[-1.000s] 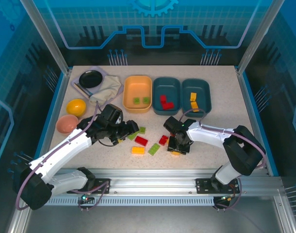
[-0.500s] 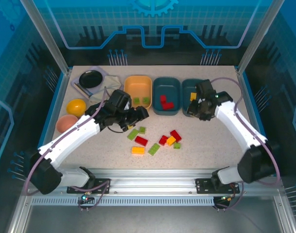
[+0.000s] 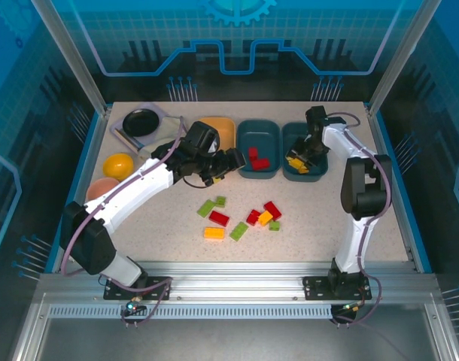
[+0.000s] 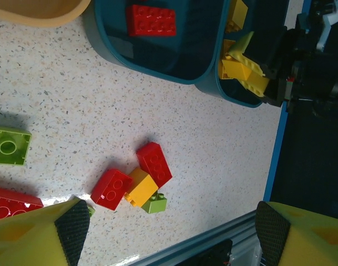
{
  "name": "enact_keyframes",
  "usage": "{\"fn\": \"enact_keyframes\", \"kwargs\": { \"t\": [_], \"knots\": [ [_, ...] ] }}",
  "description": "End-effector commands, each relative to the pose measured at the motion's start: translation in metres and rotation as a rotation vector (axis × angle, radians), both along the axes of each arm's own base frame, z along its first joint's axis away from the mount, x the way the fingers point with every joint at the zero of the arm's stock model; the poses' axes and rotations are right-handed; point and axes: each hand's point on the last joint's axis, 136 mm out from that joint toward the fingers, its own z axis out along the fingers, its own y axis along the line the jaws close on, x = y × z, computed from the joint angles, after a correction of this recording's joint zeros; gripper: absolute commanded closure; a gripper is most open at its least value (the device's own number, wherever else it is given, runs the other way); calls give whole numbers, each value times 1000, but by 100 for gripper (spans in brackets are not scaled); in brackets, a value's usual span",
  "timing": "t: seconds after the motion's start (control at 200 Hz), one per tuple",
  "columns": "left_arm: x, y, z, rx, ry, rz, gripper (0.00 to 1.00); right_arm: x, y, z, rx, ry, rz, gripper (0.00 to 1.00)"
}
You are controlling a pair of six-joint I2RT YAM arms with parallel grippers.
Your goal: Sort the legos into containers by color
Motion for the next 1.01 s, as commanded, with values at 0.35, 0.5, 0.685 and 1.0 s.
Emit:
{"fn": "enact_keyframes", "kwargs": {
  "t": [0.35,0.5,0.685,1.0],
  "knots": [
    [-13,16,-2,76,27,28,18,8,-3,21,31,-13,-71,35],
    [-35,57,-30,216,168,145,18,5,3,69,-12,-123,-21,34],
    [-60,105,-84,241,441,360,17,-36,46,113,-140,-320,203,35],
    [-51,105,-139,216,706,537,7,-157,141,91,-154,-416,656,26]
  ]
}}
